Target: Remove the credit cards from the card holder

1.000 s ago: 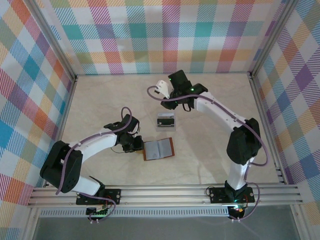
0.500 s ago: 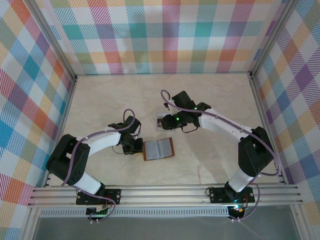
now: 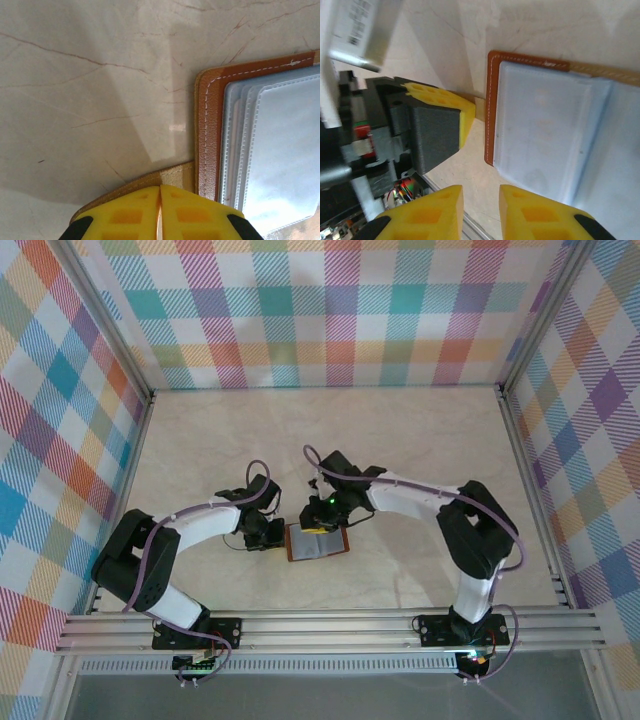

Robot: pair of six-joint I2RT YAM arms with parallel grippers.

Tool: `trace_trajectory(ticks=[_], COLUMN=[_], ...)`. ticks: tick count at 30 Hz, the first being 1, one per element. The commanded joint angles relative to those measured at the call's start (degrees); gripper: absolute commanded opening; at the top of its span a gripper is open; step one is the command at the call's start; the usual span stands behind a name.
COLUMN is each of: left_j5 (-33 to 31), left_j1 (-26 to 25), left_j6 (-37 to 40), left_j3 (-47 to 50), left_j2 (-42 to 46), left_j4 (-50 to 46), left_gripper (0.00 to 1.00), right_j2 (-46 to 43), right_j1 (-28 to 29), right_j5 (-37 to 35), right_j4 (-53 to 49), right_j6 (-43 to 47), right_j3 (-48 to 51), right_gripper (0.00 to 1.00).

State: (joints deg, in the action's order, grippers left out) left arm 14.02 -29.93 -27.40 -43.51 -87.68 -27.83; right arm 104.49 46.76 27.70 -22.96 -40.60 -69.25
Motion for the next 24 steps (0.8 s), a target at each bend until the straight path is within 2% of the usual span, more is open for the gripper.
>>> trace_trajectory(ticks=[1, 5, 14, 18, 24], left_j5=[-0.50, -0.29, -0.36, -0.71, -0.49], left_j1=[-0.30, -0.30, -0.30, -0.30, -0.30], left_j6=[0.61, 0.61, 0.61, 0.76, 0.74], left_j3=[2.29, 2.47, 3.16, 3.22, 2.99], left_j2=[-1.44, -0.94, -0.81, -0.24, -0.21], left_j4=[1.07, 1.29, 1.36, 0.94, 0.63], left_gripper=[0.10, 0.10, 0.10, 0.10, 0.10], right_j2=[3.02, 6.52, 11.17, 10.24, 9.17], right_j1=[1.73, 2.61, 2.80, 2.72, 2.77], right_j5=[2.01, 0.62, -2.21, -7.35, -10.81], right_j4=[2.04, 0.76, -2.38, -7.83, -12.21], right_j6=[-3.15, -3.40, -2.02, -0.81, 0.61], right_j3=[-2.96, -4.83, -6.60, -6.99, -7.75], right_gripper=[0.25, 0.21, 0.22, 0.28, 0.35])
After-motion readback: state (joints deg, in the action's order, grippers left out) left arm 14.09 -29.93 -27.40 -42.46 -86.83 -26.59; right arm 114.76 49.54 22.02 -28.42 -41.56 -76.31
